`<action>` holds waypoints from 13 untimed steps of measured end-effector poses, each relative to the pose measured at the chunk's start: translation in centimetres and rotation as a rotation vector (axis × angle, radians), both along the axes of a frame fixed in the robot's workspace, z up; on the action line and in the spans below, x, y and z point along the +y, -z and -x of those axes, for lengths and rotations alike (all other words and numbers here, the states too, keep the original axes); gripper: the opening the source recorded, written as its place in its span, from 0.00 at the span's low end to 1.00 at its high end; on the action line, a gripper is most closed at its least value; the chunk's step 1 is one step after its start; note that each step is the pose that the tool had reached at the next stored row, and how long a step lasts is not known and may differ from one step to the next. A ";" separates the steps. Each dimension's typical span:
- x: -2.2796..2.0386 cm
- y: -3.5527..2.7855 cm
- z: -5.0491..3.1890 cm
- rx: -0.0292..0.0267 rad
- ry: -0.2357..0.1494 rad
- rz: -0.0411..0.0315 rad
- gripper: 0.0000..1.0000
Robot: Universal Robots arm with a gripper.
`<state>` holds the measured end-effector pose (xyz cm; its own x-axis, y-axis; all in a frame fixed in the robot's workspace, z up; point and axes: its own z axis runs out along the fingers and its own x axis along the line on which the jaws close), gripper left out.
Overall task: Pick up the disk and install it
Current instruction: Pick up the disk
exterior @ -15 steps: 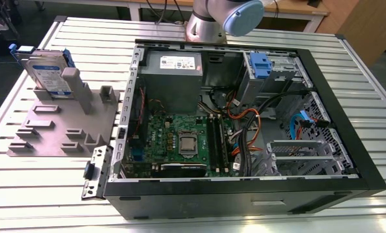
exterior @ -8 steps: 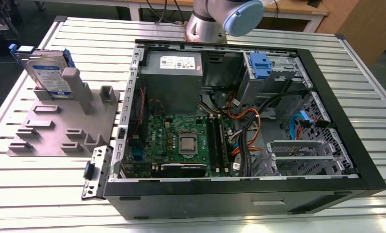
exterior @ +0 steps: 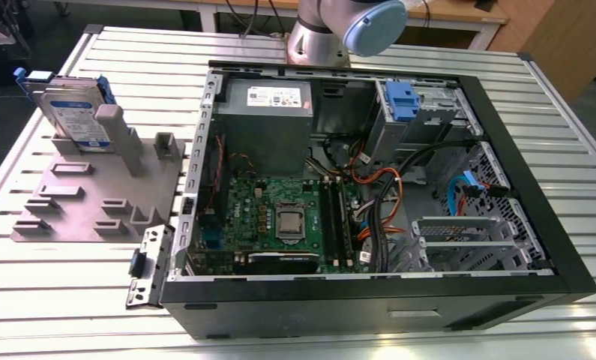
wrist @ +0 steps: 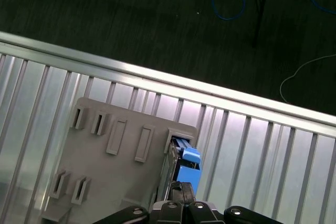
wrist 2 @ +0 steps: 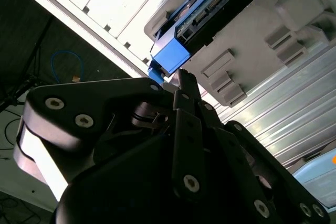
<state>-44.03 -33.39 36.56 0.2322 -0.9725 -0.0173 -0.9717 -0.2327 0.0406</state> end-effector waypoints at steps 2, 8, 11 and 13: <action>0.01 0.00 0.00 0.0000 0.000 0.0000 0.11; 0.03 0.00 0.00 0.0000 0.000 -0.0001 0.11; 0.34 0.00 0.00 -0.0006 0.000 0.0000 0.11; 0.35 0.00 0.00 -0.0006 0.000 0.0000 0.11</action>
